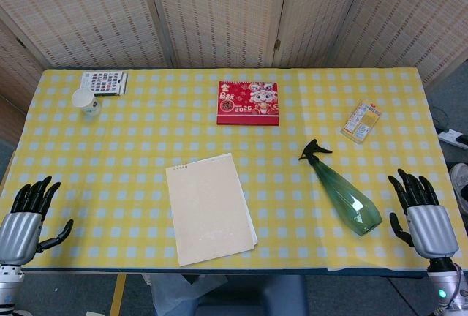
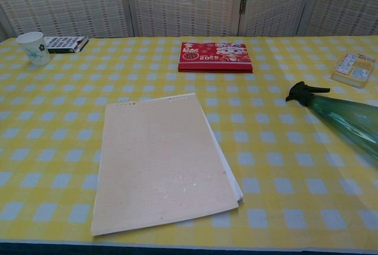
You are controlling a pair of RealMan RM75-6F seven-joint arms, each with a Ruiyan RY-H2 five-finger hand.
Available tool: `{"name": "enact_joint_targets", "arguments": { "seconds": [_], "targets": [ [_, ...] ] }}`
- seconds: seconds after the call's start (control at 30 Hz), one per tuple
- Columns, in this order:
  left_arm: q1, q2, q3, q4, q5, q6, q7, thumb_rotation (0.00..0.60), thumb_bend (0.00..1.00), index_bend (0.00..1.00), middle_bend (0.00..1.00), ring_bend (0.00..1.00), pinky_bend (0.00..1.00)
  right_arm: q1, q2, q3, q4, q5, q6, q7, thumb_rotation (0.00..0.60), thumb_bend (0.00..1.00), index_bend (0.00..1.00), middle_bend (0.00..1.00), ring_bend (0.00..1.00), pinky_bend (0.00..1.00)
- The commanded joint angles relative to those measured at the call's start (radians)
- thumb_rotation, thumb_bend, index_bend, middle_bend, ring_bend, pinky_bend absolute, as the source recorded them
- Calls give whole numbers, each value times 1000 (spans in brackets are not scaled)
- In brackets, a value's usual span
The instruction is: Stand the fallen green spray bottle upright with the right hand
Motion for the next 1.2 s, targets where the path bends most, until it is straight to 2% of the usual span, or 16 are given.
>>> {"name": "enact_joint_targets", "arguments": {
  "seconds": [0.03, 0.33, 0.53, 0.7, 0.87, 0.97, 1.2],
  "targets": [
    [-3, -1, 0, -1, -1, -4, 1, 101, 378, 0, 22, 11, 1, 2, -5, 0, 7, 2, -5, -7, 600, 524, 0, 0, 0, 0],
    [-12, -1, 2, -7, 20, -1, -5, 100, 378, 0, 22, 11, 2, -4, 7, -21, -7, -19, -8, 14, 600, 522, 0, 0, 0, 0],
    [-10, 10, 7, 0, 16, -6, -28, 100, 378, 0, 22, 11, 2, 38, 4, -73, 2, -124, -70, 84, 600, 516, 0, 0, 0, 0],
    [-9, 16, 14, -3, 45, 12, -52, 100, 378, 5, 24, 11, 2, 70, -25, -103, 16, -173, -138, -14, 600, 407, 0, 0, 0, 0],
    [-7, 17, 19, 2, 59, 21, -65, 101, 378, 11, 27, 11, 1, 77, -68, -102, 46, -164, -161, -82, 600, 395, 0, 0, 0, 0],
    [-5, 19, 19, 3, 59, 26, -78, 100, 378, 10, 29, 11, 1, 70, -111, -90, 96, -144, -150, -112, 600, 395, 0, 0, 0, 0],
    [4, 28, 24, 1, 70, 46, -91, 98, 378, 11, 36, 12, 2, 68, -211, -74, 247, -126, -127, -73, 600, 393, 0, 0, 0, 0]
  ]
}}
